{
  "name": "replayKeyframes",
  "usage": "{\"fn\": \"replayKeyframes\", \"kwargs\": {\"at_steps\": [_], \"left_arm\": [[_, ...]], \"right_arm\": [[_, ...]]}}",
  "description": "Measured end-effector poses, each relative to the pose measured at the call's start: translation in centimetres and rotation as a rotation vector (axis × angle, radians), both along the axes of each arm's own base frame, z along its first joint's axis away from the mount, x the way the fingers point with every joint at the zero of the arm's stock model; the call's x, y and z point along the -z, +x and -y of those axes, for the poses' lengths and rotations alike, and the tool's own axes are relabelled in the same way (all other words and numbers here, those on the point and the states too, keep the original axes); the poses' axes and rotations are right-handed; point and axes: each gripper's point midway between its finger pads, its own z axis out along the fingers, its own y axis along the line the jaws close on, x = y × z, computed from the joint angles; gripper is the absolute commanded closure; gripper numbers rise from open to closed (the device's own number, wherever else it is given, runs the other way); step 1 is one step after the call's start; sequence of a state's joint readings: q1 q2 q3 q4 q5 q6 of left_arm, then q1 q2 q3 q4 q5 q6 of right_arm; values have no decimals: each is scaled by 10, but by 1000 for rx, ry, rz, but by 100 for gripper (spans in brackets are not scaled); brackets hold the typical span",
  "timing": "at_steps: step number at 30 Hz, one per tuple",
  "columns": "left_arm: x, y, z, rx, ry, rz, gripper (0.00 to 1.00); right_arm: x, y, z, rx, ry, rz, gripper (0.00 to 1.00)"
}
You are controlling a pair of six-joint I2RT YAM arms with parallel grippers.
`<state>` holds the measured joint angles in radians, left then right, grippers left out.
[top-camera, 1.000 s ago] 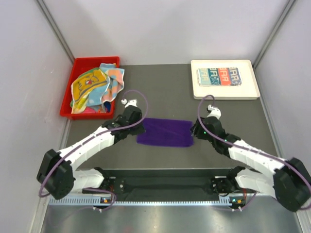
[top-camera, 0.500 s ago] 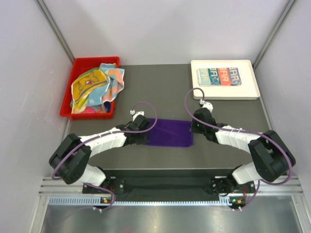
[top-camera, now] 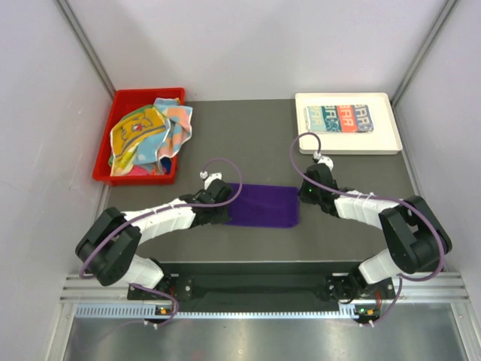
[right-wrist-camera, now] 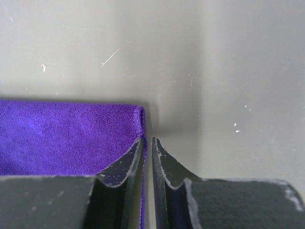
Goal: Fold and stack the towels
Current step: Fold the towel
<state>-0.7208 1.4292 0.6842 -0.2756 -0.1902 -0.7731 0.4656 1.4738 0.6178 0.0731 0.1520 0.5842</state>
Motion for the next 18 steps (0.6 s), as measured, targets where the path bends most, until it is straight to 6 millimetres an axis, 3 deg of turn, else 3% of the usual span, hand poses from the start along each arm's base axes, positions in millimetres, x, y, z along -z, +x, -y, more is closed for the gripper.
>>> {"fn": "replayKeyframes", "kwargs": {"at_steps": [13, 18], "left_arm": [[-6, -8, -8, 6, 15, -9, 100], [-24, -17, -15, 21, 31, -19, 100]], "right_arm": [[-5, 5, -3, -19, 14, 13, 87], [-11, 6, -3, -20, 17, 23, 78]]}}
